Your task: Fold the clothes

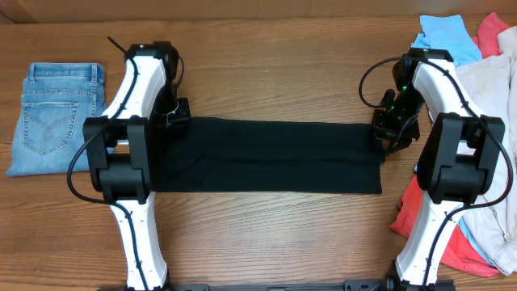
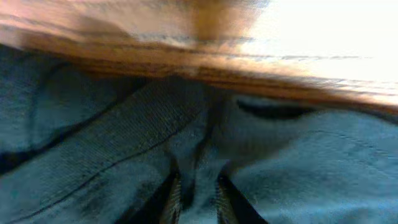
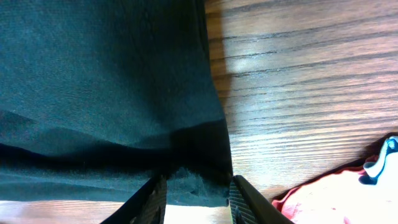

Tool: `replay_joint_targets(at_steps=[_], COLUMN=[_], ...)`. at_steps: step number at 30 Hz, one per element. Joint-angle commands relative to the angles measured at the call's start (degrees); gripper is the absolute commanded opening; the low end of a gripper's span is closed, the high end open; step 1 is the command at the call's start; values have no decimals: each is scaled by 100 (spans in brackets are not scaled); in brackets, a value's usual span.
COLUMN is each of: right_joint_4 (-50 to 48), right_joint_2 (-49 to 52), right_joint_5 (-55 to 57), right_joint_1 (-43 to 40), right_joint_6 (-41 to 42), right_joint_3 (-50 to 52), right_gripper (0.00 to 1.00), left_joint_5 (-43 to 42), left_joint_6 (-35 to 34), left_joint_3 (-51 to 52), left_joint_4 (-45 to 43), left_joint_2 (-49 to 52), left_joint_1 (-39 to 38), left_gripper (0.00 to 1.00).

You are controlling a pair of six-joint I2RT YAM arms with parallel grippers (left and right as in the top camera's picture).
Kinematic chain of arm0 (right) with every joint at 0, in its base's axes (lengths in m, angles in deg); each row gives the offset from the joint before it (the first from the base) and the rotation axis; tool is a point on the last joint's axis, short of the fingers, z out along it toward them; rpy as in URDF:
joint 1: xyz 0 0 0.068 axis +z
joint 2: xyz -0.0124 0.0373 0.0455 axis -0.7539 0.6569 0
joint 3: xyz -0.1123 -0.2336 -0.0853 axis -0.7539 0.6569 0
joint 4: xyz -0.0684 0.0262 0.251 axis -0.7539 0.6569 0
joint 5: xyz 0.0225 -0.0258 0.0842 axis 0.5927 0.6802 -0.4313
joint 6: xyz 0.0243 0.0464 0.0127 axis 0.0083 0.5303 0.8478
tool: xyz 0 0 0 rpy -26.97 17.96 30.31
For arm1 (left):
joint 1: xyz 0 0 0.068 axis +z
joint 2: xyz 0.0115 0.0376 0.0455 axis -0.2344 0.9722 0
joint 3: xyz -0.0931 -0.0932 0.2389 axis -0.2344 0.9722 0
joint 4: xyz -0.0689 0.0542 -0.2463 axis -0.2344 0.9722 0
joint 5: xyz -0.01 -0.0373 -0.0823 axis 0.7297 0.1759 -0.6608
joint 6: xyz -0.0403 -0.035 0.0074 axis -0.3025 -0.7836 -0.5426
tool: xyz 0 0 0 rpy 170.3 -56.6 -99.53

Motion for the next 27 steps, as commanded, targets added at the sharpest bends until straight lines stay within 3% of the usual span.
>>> replay_joint_targets(at_steps=[1,3,7,19,27], right_joint_4=[-2,-4,-4,-2,15], right_joint_2=[-227,-227,-227,-227,-227], right_joint_5=[-15,-15,-15,-13,28], right_joint_1=[35,35,35,35,35], right_joint_6=[-20,-20,-20,-22,-22], right_joint_3=[15,15,15,15,15], right_gripper=[37,37,37,37,37], left_joint_5=[26,-59,-310,-354,-181], left_joint_6=[-74,-26,107,184,267], left_joint_3=[299,304,164,-1056,-1132], left_joint_4=[-55,-26,31,813,1613], left_joint_2=[114,114,59,-103,-170], left_joint_1=[-11,-13,0,9,13], left_gripper=[16,8,4,4,4])
